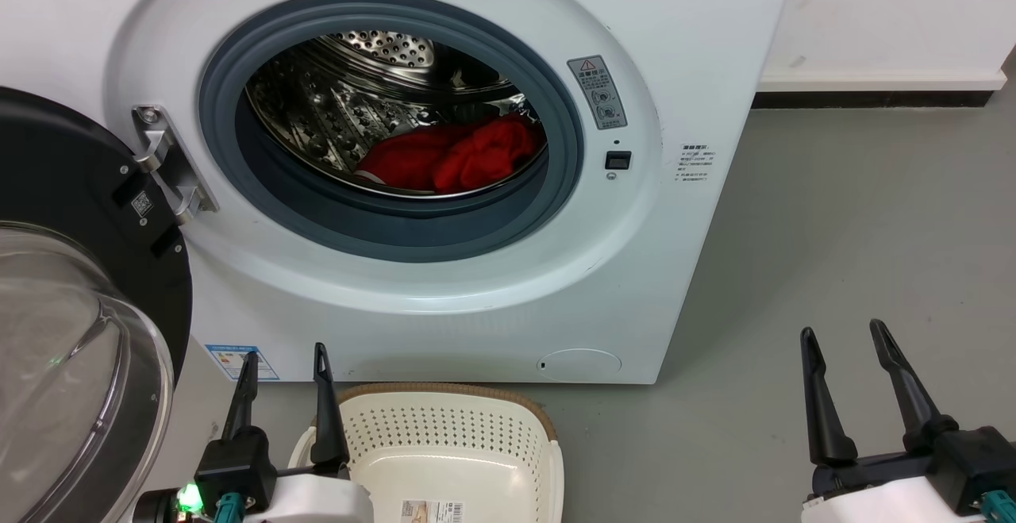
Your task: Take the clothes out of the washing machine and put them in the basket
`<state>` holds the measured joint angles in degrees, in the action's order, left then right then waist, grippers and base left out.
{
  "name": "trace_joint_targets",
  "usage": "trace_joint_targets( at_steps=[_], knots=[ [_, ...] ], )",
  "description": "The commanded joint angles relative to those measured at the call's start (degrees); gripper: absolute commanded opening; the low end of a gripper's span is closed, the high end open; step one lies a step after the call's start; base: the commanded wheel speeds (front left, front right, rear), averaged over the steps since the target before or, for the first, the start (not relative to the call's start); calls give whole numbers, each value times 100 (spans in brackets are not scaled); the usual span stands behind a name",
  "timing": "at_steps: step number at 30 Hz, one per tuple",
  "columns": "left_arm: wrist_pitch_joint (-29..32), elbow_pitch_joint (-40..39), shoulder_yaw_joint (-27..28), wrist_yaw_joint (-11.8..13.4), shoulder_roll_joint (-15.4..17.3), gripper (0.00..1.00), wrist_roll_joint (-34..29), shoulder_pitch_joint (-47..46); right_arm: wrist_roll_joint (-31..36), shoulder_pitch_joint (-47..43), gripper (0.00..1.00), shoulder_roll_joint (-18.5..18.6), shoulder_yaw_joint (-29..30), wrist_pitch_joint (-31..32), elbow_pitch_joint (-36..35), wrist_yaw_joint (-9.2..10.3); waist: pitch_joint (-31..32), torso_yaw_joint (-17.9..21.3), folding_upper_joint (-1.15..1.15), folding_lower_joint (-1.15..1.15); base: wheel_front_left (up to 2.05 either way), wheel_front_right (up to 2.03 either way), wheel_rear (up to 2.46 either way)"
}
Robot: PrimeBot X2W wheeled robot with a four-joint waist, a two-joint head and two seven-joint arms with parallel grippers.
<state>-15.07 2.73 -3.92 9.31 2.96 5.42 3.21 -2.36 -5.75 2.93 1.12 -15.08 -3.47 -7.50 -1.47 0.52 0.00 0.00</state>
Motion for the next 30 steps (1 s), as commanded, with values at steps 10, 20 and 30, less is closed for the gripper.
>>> trace_joint_targets(
  at_steps=[10,20,30],
  knots=[
    [-16,420,-252,-327,-11,100,-95,-509,-114,80,100,-9,4,-14,46,2,-114,31,0,0,0,0,0],
    [-16,2381,-335,-914,140,100,-311,-2548,-185,463,100,-10,-5,-14,-1,2,-830,403,0,0,0,0,0],
    [72,4695,-280,-1313,753,100,-347,-5248,-462,1158,100,-12,54,-13,-101,3,-2181,1071,0,0,0,0,0]
  ],
)
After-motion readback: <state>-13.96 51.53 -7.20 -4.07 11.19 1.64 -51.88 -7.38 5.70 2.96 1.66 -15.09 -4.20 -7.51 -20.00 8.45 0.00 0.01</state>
